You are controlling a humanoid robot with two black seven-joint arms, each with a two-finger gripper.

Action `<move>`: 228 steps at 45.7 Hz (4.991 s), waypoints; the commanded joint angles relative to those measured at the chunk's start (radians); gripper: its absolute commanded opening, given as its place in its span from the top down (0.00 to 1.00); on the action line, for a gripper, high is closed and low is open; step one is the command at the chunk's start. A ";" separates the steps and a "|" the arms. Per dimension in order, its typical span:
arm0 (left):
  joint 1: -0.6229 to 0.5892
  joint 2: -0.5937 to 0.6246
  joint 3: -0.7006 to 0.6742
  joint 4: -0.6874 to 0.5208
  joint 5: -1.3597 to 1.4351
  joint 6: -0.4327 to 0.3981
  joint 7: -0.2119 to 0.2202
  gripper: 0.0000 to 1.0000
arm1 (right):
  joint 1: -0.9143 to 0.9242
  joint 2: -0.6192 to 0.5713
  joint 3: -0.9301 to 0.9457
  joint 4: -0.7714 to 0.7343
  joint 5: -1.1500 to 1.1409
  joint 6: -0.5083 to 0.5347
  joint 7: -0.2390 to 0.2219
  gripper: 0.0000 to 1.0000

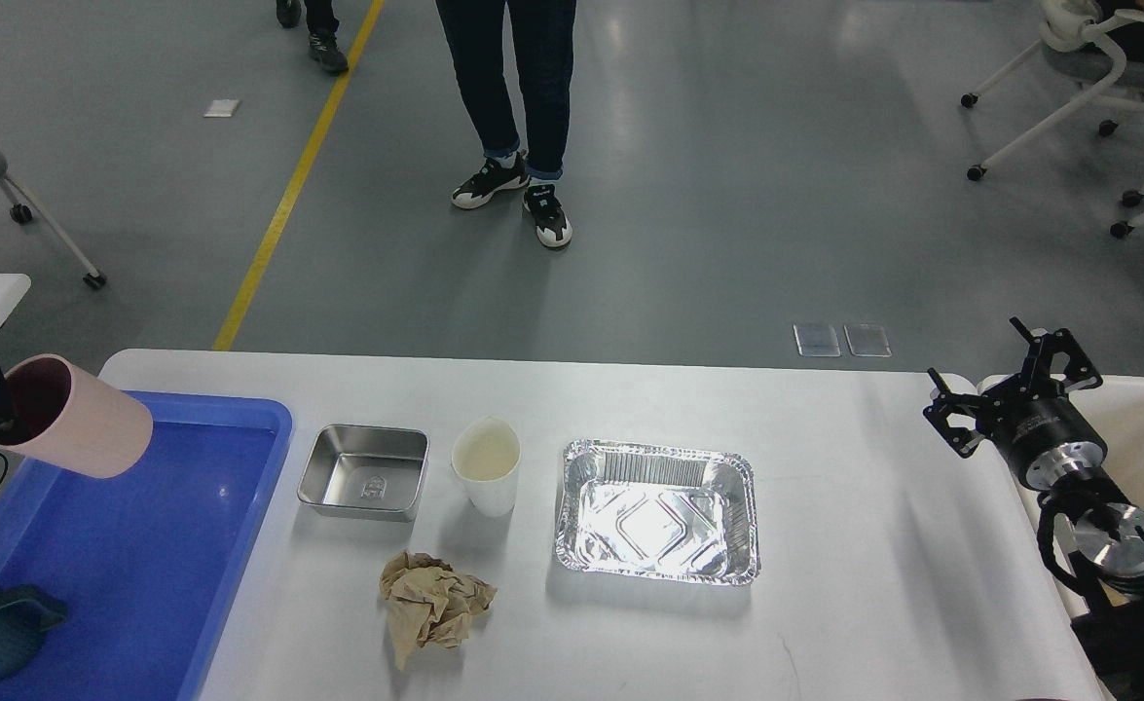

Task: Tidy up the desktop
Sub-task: 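Lower the pink mug into the blue bin and release it, then raise the left gripper out of the bin and reposition it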

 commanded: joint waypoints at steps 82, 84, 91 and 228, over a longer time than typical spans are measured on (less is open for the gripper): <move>0.051 -0.236 0.284 -0.007 0.288 0.000 0.079 0.99 | 0.007 -0.052 0.026 -0.002 0.001 0.003 0.000 0.00; 0.053 -0.236 0.284 -0.009 0.289 0.000 0.080 0.99 | 0.007 -0.054 0.026 -0.002 0.000 0.003 0.000 0.00; 0.053 -0.236 0.285 -0.007 0.289 0.000 0.080 0.98 | 0.007 -0.054 0.026 -0.002 0.000 0.003 0.000 0.00; 0.143 -0.920 -0.575 0.344 0.067 0.481 -1.021 0.03 | 0.018 0.054 0.000 0.066 0.040 0.061 -0.001 0.00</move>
